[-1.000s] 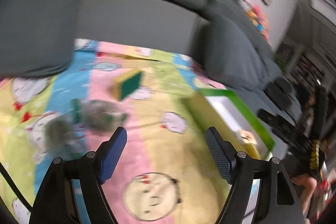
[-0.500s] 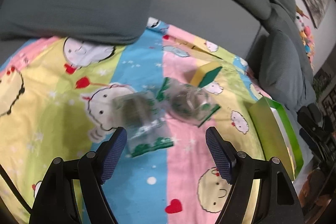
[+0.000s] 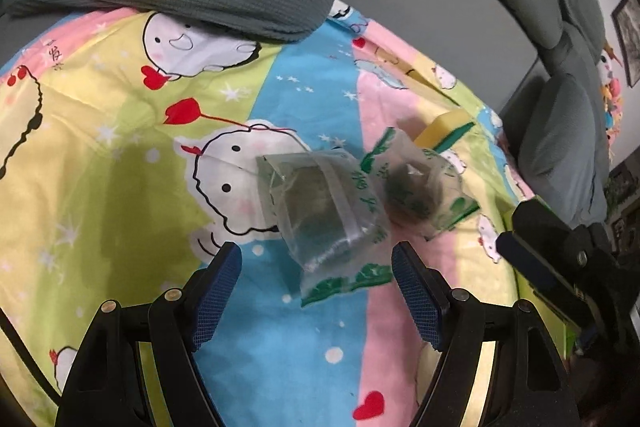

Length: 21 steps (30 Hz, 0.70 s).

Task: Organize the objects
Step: 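Move both grippers from the box to the clear plastic bags on the blanket, then grasp the clear green-printed plastic bag with the right gripper and lift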

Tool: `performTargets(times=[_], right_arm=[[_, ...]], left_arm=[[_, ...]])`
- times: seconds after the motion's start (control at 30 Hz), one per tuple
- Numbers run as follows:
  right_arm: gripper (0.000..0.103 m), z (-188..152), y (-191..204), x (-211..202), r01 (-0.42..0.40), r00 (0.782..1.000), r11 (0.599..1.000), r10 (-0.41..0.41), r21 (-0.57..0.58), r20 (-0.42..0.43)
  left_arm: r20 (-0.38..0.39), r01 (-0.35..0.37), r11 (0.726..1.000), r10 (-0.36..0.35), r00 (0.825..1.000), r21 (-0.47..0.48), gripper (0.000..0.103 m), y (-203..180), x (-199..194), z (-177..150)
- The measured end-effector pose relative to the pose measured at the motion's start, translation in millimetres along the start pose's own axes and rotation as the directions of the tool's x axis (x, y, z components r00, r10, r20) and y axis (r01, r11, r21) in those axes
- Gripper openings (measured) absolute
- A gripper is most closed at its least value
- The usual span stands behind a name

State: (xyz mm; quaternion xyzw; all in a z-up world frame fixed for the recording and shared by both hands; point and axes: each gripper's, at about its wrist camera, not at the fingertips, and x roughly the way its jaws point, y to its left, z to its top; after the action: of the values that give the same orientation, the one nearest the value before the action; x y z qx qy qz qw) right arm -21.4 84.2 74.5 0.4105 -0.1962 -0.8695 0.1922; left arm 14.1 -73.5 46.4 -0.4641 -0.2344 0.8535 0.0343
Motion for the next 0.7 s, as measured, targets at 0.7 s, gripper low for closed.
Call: performTargets(times=[0.7], right_arm=[[0.071, 12, 20, 90, -0.069, 0.968, 0.997, 0.058, -0.036, -0.244]], left_arm=[[-0.054, 0.107, 0.994, -0.109, 0.993, -0.032, 0.078, 17, 25, 10]])
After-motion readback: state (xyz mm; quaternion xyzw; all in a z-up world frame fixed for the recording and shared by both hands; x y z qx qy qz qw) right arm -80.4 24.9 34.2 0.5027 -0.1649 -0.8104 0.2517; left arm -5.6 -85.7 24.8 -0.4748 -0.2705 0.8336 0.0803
